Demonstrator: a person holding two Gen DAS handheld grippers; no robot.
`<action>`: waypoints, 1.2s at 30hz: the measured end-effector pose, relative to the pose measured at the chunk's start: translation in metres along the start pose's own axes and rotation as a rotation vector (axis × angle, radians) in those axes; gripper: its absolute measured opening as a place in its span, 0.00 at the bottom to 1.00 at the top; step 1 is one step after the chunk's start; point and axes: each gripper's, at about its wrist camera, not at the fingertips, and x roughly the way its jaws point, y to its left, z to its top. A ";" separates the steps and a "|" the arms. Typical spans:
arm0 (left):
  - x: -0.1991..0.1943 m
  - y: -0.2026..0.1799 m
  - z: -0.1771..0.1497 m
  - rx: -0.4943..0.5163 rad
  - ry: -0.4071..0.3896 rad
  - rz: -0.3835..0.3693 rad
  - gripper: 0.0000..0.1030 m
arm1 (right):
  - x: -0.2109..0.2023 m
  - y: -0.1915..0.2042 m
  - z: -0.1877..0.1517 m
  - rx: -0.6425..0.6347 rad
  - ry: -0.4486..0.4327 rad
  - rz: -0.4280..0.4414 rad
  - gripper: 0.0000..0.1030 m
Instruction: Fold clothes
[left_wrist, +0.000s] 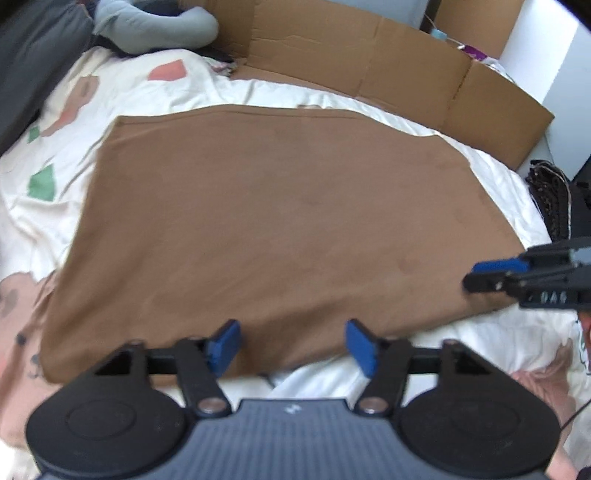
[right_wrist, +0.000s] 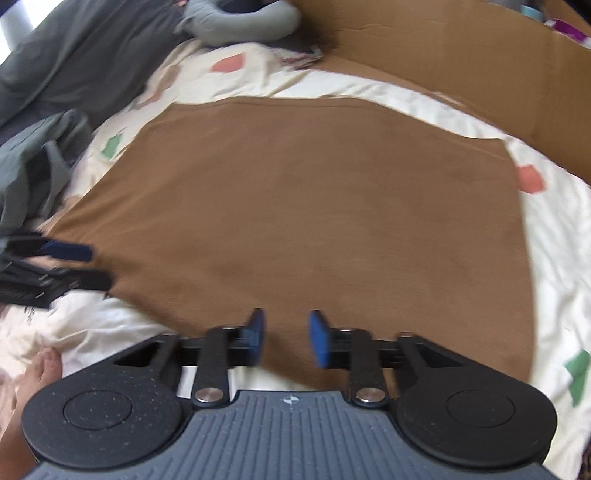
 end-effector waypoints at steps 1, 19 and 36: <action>0.003 -0.002 0.001 0.002 -0.007 -0.005 0.51 | 0.003 0.004 0.002 -0.012 0.004 0.011 0.26; 0.030 -0.047 -0.018 0.144 -0.033 0.029 0.40 | 0.036 0.031 -0.008 -0.106 0.067 0.020 0.19; 0.027 -0.051 -0.032 0.256 -0.033 0.013 0.56 | 0.030 0.041 -0.012 -0.216 0.078 0.064 0.30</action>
